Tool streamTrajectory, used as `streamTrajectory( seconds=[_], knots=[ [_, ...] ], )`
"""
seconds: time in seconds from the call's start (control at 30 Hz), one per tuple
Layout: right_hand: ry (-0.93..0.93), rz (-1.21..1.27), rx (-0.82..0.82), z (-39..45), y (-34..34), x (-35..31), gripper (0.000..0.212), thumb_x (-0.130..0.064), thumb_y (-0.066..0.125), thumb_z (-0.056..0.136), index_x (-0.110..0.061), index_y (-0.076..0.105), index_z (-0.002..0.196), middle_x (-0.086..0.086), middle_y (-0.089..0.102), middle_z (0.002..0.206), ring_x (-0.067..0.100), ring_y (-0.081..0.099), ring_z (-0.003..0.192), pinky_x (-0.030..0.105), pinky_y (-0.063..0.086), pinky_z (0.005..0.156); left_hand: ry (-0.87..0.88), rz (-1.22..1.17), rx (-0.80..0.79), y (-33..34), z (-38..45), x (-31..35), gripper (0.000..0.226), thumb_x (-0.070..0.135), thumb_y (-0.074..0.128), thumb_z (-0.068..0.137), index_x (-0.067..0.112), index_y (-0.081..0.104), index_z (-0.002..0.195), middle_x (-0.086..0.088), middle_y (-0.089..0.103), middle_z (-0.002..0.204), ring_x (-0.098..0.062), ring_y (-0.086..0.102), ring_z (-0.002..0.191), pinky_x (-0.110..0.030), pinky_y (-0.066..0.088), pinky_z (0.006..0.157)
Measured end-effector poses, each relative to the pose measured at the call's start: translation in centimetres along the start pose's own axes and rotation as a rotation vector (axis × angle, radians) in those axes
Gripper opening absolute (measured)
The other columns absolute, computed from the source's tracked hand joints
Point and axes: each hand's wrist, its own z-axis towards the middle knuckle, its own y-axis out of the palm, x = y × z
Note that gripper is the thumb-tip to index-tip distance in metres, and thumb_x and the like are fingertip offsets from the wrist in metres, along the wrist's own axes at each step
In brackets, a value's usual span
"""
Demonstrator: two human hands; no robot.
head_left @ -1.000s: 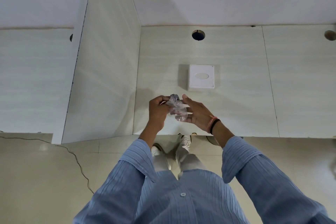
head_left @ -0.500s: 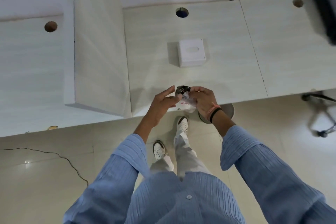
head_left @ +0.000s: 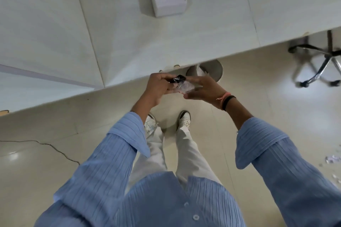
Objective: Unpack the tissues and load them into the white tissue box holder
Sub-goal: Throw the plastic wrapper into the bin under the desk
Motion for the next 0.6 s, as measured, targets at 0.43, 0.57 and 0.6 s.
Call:
streamTrajectory(
  seconds=[0.43,0.57,0.6],
  knots=[
    [0.069,-0.052,0.588,3.4,-8.7,13.5,0.023,-0.015,0.089,0.072,-0.009,0.082,0.093,0.014,0.078,0.082,0.021,0.07,0.067,0.034,0.058,0.064,-0.165,0.173,-0.248,12.7,7.8,-4.6,0.044,-0.013,0.052,0.091,0.01,0.067,0.126,-0.014,0.066,0.128,-0.028,0.069,0.107,-0.046,0.06,0.093],
    [0.17,0.034,0.675,6.3,-11.1,17.4,0.013,-0.019,0.089,0.069,-0.014,0.082,0.079,0.008,0.077,0.074,0.018,0.067,0.061,0.037,0.061,0.073,-0.114,0.239,-0.069,14.9,11.9,-6.0,0.023,0.002,0.058,0.093,0.02,0.069,0.102,-0.004,0.07,0.11,-0.018,0.065,0.096,-0.039,0.057,0.086],
    [0.199,0.073,0.694,7.2,-11.5,18.1,0.01,-0.021,0.089,0.067,-0.019,0.08,0.072,0.01,0.077,0.072,0.021,0.068,0.059,0.039,0.062,0.071,-0.084,0.243,-0.003,15.2,13.2,-6.5,0.021,0.003,0.058,0.093,0.021,0.068,0.096,-0.004,0.071,0.106,-0.017,0.065,0.093,-0.036,0.056,0.081]
  ],
)
